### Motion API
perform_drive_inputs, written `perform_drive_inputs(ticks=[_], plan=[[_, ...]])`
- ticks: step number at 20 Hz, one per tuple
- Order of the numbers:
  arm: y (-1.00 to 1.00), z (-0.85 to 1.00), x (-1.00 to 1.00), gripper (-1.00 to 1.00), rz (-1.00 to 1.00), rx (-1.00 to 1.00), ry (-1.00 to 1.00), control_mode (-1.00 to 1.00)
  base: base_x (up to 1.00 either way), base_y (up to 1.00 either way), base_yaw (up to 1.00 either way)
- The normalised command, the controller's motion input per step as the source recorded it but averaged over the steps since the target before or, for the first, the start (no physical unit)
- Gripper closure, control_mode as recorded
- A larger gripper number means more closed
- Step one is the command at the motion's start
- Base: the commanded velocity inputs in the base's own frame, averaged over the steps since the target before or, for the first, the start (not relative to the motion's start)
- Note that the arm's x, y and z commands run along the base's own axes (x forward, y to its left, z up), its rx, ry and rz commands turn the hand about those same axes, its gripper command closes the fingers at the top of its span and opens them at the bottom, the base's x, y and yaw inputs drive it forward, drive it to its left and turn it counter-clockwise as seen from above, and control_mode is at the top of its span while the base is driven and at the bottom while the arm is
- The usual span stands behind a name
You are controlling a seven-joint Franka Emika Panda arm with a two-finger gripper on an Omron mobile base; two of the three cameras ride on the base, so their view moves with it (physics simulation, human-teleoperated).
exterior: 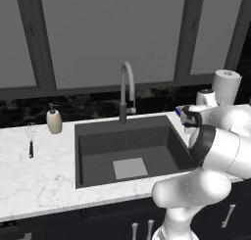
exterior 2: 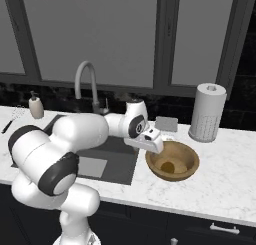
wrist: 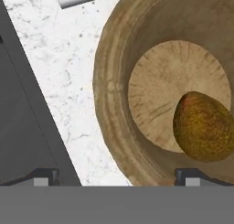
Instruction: Pick the avocado from the sink and place it in the bowl. Then pick the bowl and place it in the microwave. Then close the microwave door and press the start button.
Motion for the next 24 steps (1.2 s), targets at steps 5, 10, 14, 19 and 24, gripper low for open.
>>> perform_drive_inputs(ticks=[5,10,14,19,24], plan=[[-0.09,-0.16,0.27,-1.0,0.14,0.0,0.02,-1.0,0.0,0.0,0.0],[-0.15,-0.15,0.16,-1.0,0.12,0.0,0.0,-1.0,0.0,0.0,0.0],[-0.11,-0.28,0.12,-1.0,0.07,0.0,0.03,-1.0,0.0,0.0,0.0],[-0.04,-0.29,0.06,1.0,0.06,0.0,0.02,-1.0,0.0,0.0,0.0],[0.0,-0.05,0.0,1.0,0.01,0.0,0.0,-1.0,0.0,0.0,0.0]])
